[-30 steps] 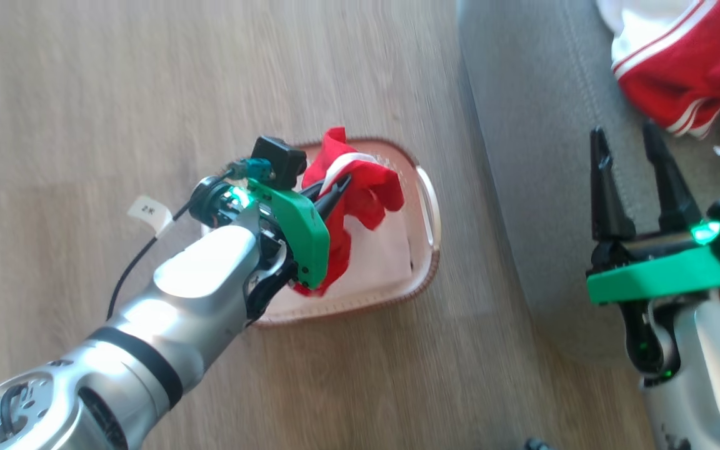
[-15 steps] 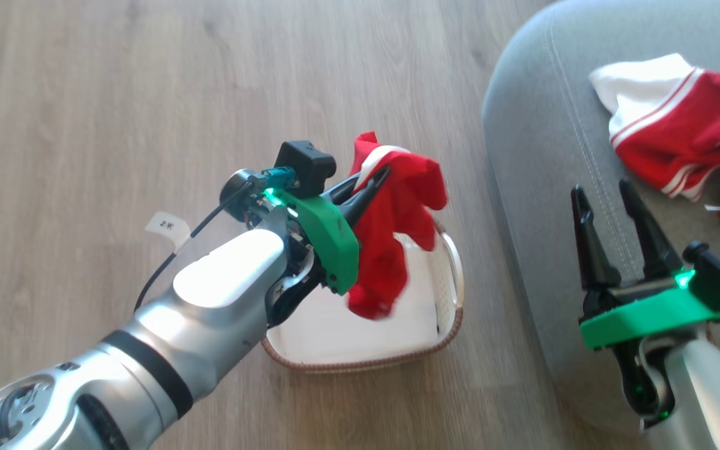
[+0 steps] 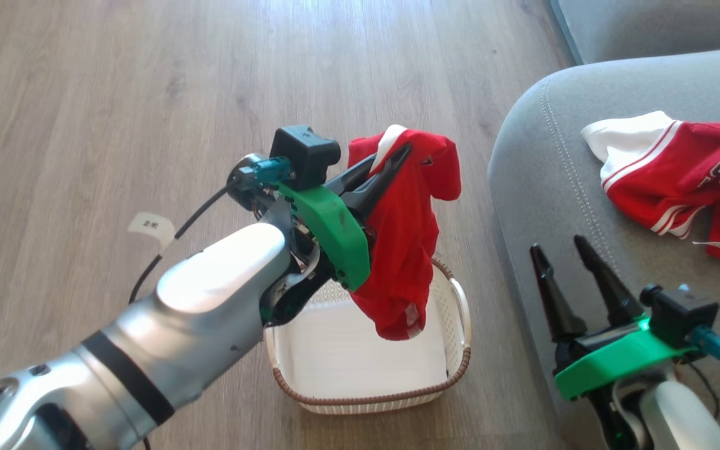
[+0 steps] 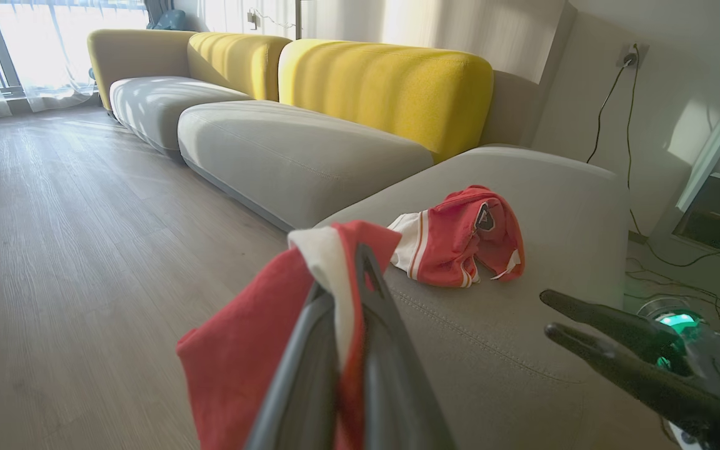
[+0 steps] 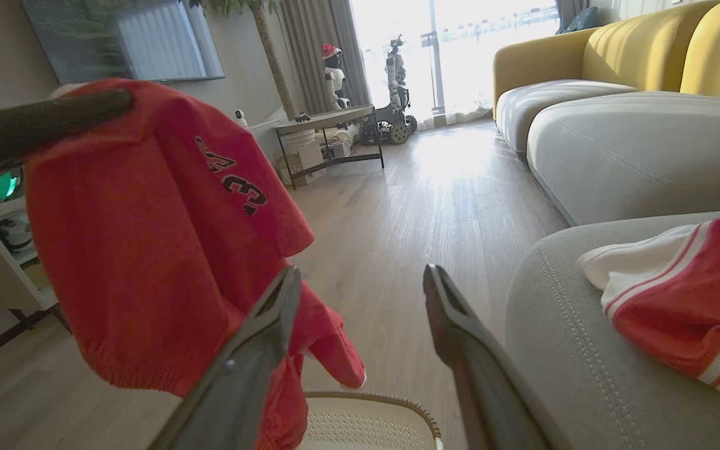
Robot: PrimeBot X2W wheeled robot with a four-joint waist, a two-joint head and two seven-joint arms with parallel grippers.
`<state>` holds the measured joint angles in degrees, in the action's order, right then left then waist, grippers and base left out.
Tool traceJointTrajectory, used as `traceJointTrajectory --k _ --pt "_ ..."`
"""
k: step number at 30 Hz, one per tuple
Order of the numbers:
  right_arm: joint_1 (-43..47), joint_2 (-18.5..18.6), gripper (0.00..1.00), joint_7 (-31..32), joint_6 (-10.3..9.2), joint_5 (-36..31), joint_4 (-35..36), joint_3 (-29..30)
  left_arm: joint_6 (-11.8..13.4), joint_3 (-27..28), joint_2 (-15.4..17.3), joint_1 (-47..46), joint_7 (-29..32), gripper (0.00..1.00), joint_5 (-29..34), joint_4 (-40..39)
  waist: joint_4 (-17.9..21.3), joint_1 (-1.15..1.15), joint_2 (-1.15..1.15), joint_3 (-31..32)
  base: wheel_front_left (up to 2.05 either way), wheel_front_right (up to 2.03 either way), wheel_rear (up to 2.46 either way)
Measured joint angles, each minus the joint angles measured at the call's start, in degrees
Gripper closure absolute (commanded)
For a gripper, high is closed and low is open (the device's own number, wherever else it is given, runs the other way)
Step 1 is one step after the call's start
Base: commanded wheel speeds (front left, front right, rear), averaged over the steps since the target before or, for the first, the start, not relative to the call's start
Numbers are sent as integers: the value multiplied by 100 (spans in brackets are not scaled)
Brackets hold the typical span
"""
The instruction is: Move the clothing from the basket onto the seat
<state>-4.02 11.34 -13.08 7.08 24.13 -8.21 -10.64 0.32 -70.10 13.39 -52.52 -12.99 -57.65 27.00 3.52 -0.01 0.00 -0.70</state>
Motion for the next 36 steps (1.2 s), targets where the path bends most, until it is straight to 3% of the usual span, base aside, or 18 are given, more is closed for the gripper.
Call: traceJointTrajectory --k 14,21,27,36 --pt "13 163 0 46 0 52 23 -571 260 98 268 -376 336 100 1 -664 25 0 0 36 0 0 0" --pt "-251 405 0 229 0 -4 44 -1516 280 103 267 -389 386 100 0 -745 65 0 0 -60 0 0 0" --pt "-860 530 0 353 0 -37 -324 -2017 272 107 250 -586 392 100 0 -744 15 0 0 -135 0 0 0" --pt "-1481 445 0 399 0 -132 -1415 -2603 264 163 181 -617 419 100 -8 -798 -77 0 0 -76 0 0 0"
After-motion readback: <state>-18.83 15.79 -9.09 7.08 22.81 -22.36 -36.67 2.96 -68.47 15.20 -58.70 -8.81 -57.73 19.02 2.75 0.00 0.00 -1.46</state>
